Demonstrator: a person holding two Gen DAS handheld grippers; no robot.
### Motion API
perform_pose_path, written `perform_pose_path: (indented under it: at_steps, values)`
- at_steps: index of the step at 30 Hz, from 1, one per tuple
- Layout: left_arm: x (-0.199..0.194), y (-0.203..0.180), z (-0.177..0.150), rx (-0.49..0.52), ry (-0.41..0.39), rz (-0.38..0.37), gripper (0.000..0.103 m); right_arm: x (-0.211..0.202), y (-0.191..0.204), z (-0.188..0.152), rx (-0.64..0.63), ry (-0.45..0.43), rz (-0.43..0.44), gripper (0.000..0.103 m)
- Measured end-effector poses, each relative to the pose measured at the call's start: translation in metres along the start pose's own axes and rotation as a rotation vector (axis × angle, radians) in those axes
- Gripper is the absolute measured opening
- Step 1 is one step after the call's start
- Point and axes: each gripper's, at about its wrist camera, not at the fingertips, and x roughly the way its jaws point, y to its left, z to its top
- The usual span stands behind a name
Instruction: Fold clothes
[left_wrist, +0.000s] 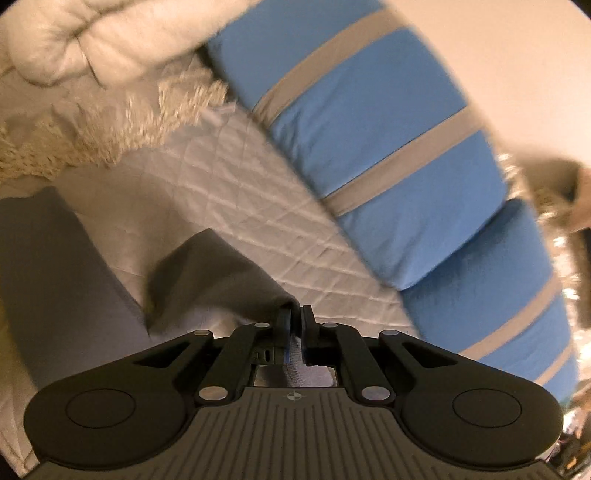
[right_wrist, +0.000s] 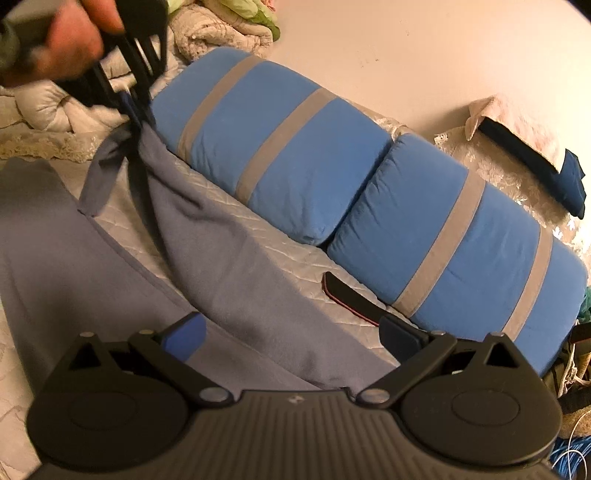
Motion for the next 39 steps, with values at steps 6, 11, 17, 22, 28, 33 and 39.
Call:
perform_pose_path:
  at_steps: [6, 11, 17, 22, 28, 33, 39]
  values:
    - [0.095, 0.015, 0.025, -0.087, 0.177, 0.006, 0.005, 0.006, -0.002, 0.001, 0.011, 0.016, 0.005, 0.103]
    - [0.131, 0.016, 0.032, -0.135, 0.138, 0.011, 0.005, 0.014, -0.003, -0.001, 0.020, 0.038, 0.011, 0.103]
    - [0.152, 0.001, 0.030, -0.065, 0.115, -0.098, 0.049, 0.020, -0.007, -0.006, 0.026, 0.057, 0.012, 0.103]
    - [0.128, -0.008, 0.027, 0.066, 0.096, -0.133, 0.062, 0.018, -0.010, -0.009, 0.030, 0.057, 0.003, 0.103]
    - [0.085, 0.002, 0.026, 0.154, 0.065, -0.106, 0.067, 0.010, -0.010, -0.006, 0.021, 0.031, 0.009, 0.103]
    - [0.060, 0.020, 0.027, 0.162, 0.038, -0.029, 0.067, 0.005, -0.006, -0.004, 0.009, 0.017, 0.012, 0.103]
    - [0.051, 0.031, 0.021, 0.257, 0.053, 0.121, 0.067, 0.003, -0.002, -0.003, 0.001, 0.016, 0.012, 0.103]
